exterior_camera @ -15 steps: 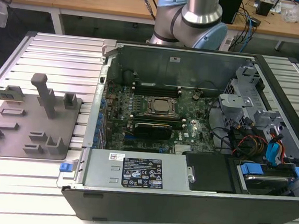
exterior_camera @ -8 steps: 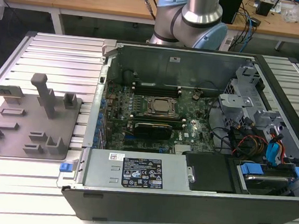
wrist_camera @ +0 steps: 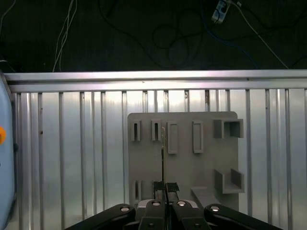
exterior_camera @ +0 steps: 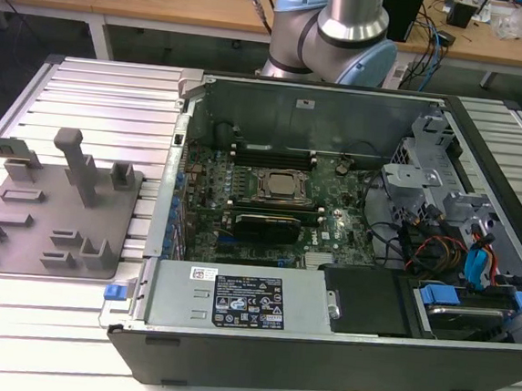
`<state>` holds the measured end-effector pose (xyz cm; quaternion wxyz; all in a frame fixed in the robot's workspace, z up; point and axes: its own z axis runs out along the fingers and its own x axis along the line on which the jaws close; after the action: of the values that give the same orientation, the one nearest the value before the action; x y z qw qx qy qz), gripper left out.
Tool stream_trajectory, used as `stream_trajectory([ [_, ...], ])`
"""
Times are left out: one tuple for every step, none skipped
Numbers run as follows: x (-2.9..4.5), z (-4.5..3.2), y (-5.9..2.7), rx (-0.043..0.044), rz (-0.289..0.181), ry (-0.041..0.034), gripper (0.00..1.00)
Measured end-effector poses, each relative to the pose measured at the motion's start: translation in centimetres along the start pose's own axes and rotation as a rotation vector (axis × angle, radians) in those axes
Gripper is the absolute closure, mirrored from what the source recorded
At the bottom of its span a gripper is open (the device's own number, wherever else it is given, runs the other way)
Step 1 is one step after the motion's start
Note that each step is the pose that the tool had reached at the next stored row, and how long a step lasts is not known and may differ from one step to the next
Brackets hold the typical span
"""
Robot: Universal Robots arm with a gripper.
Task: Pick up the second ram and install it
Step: 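Pick up the second ram and move it above second insertion slot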
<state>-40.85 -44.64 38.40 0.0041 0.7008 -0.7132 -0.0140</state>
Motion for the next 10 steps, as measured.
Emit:
stream_trajectory([
  [0.00, -0.33, 0.01, 0.0000, 0.000, 0.0000, 0.91],
  [-0.01, -0.45, 0.01, 0.0000, 0.000, 0.0000, 0.91],
  [-0.01, -0.54, 0.02, 0.0000, 0.000, 0.0000, 0.91],
  [-0.01, -0.67, 0.02, 0.0000, 0.000, -0.0001, 0.91],
  [-0.01, -0.78, 0.02, 0.0000, 0.000, 0.0000, 0.91],
  [-0.02, -0.97, 0.02, -0.0001, 0.000, 0.0000, 0.91],
  [-0.03, -1.27, 0.03, 0.0000, 0.000, 0.0000, 0.91],
  [-0.04, -1.42, 0.04, 0.0001, 0.000, 0.0000, 0.91],
  [-0.04, -1.58, 0.04, -0.0001, 0.000, 0.0000, 0.91],
  [-0.05, -1.89, 0.04, 0.0000, 0.000, 0.0000, 0.91],
])
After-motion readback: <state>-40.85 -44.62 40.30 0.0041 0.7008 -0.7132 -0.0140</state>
